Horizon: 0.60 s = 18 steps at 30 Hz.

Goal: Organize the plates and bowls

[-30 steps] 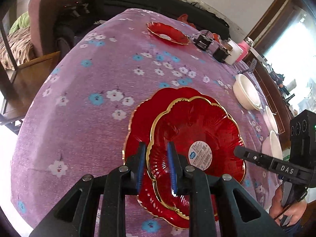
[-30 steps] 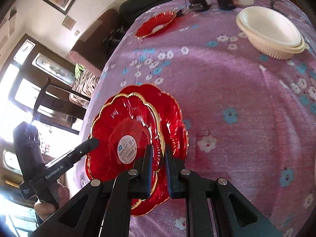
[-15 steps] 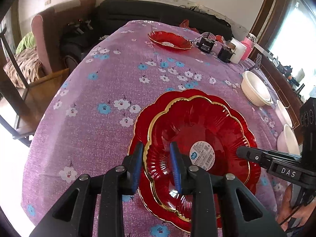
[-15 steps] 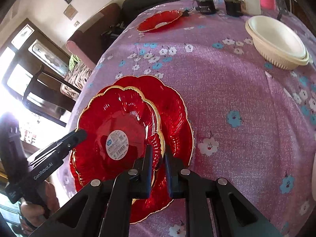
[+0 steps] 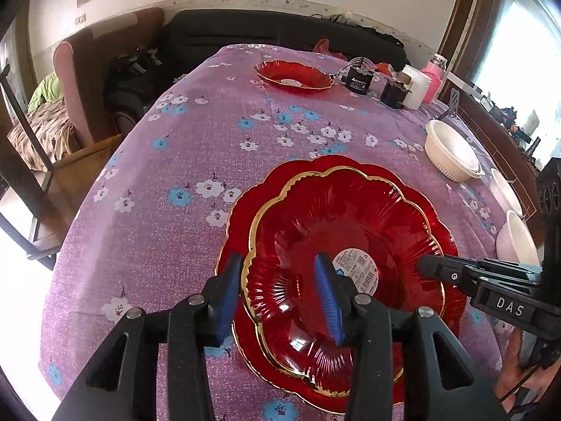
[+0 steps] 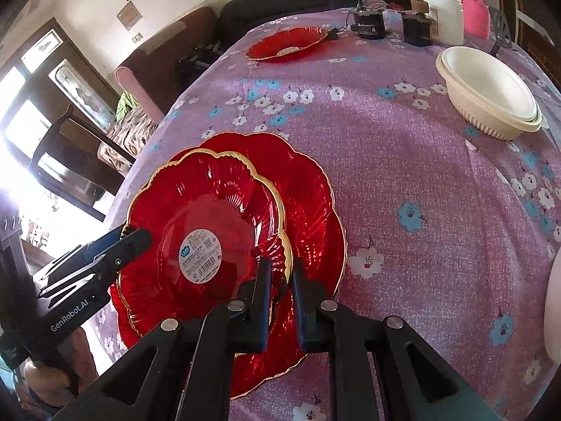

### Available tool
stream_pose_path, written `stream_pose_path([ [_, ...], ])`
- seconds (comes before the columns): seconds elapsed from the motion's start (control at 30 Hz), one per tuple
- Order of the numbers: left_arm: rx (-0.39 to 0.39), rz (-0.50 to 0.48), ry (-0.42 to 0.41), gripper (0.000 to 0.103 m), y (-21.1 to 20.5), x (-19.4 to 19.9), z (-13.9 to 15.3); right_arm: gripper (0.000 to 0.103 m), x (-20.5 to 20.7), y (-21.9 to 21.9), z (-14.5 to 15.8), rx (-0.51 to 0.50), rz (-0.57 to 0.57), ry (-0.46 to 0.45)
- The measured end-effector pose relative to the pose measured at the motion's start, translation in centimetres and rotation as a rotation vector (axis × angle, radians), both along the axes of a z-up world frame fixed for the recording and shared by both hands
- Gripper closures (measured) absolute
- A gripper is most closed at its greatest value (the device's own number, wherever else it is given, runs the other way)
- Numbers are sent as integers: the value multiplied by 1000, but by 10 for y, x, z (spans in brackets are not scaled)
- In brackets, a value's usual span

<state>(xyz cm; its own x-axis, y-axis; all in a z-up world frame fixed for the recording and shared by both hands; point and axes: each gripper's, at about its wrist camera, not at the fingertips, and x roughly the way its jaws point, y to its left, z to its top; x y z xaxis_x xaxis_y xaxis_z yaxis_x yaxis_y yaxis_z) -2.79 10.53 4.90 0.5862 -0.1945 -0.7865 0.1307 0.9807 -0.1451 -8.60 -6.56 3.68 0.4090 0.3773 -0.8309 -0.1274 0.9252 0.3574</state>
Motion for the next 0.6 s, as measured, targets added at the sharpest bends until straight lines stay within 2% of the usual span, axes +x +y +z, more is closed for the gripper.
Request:
stream_pose_path([
  [0.2,-26,-10,-1,48,0,0,0,90,-1,0,1,-6,0,-6],
  [0.6,-50,-11,3,47,-2,-3,2,88,-7,-21,13,27,-44,-44],
])
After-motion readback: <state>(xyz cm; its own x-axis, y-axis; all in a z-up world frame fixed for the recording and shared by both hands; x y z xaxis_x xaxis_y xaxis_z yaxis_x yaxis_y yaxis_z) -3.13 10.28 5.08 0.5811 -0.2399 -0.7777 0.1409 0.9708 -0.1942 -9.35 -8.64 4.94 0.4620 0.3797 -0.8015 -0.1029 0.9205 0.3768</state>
